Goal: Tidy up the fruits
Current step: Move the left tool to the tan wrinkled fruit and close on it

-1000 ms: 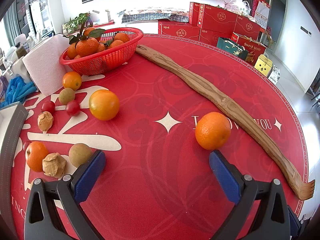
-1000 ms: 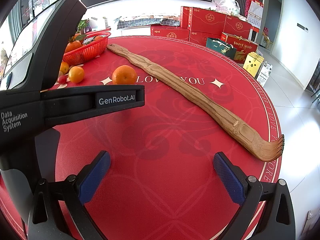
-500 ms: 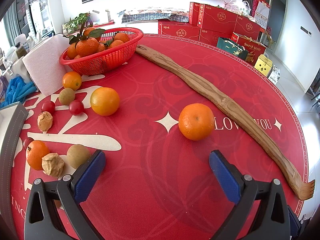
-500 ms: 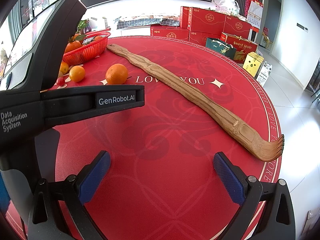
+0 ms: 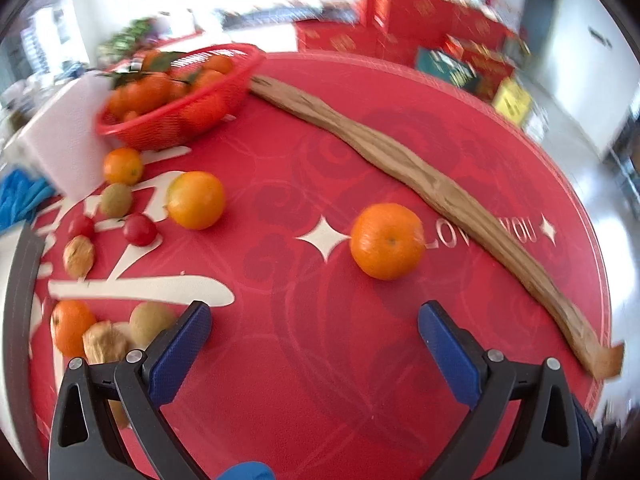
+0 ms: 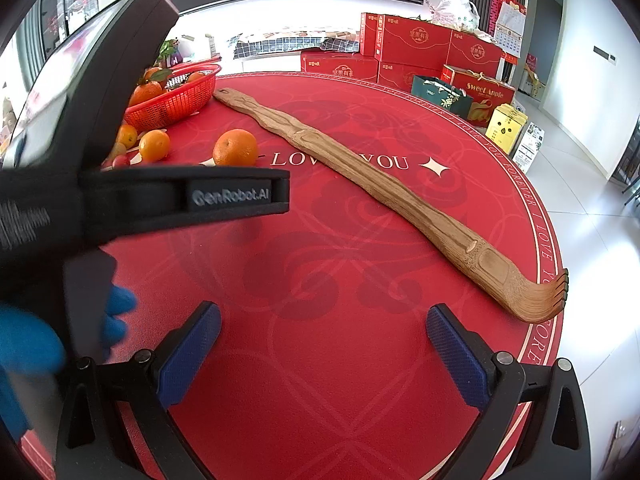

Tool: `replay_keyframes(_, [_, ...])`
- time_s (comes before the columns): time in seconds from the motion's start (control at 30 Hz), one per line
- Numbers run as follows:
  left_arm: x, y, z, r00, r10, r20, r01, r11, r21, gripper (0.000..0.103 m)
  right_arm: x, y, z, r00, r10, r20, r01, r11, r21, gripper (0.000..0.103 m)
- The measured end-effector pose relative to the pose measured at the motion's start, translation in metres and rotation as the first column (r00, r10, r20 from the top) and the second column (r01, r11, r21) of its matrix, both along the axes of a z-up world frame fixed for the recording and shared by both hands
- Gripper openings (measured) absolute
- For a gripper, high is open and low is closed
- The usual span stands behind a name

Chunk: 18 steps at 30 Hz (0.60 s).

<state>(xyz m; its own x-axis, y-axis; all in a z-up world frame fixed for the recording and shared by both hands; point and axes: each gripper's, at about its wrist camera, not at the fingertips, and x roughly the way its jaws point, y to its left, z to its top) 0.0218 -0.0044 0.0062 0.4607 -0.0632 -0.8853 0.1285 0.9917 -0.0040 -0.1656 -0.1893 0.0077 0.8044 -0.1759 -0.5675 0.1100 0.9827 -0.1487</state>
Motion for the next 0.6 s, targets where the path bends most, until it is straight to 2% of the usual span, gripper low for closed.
replay_keyframes(0.03, [0.000,0.001,0.006,1.000,-0.019,0.004,0.019,1.000,-0.007,0.103,0.000,0.000,0.000,1.000,0.000,0.000,0.000,1.000,0.000,0.103])
replay_keyframes(0.17, [-0.022,0.032,0.051,0.986,0.011,0.164,-0.003,0.999,-0.045,0.103,0.000,0.000,0.000,1.000,0.001,0.001,-0.001,1.000,0.000,0.103])
replay_keyframes(0.23, [-0.036,0.049,0.063,0.979,0.011,0.203,0.001,0.998,-0.059,0.103,0.000,0.000,0.000,1.000,0.001,0.001,-0.001,1.000,0.001,0.103])
replay_keyframes(0.3, [-0.057,0.071,0.066,0.983,-0.001,0.185,0.017,0.996,-0.084,0.103,0.000,0.000,0.000,1.000,0.000,0.001,0.000,1.000,0.001,0.103])
replay_keyframes(0.4, [-0.089,0.094,0.052,0.993,-0.012,0.119,0.023,0.996,-0.092,0.103,0.000,0.000,0.000,1.000,0.000,0.001,0.000,1.000,0.000,0.103])
replay_keyframes(0.5, [-0.120,0.098,0.036,0.996,-0.023,0.091,0.036,0.990,-0.139,0.103,0.001,0.001,0.000,1.000,0.001,-0.001,-0.001,1.000,0.000,0.103])
replay_keyframes(0.57, [-0.136,0.087,0.025,0.994,-0.052,0.093,0.062,0.992,-0.112,0.103,0.002,0.002,0.001,1.000,0.002,-0.001,-0.002,1.000,0.000,0.103])
replay_keyframes(0.6, [-0.141,0.078,0.018,0.993,-0.069,0.095,0.075,0.995,-0.061,0.103,0.002,0.002,0.001,1.000,0.002,-0.001,-0.002,1.000,0.000,0.103])
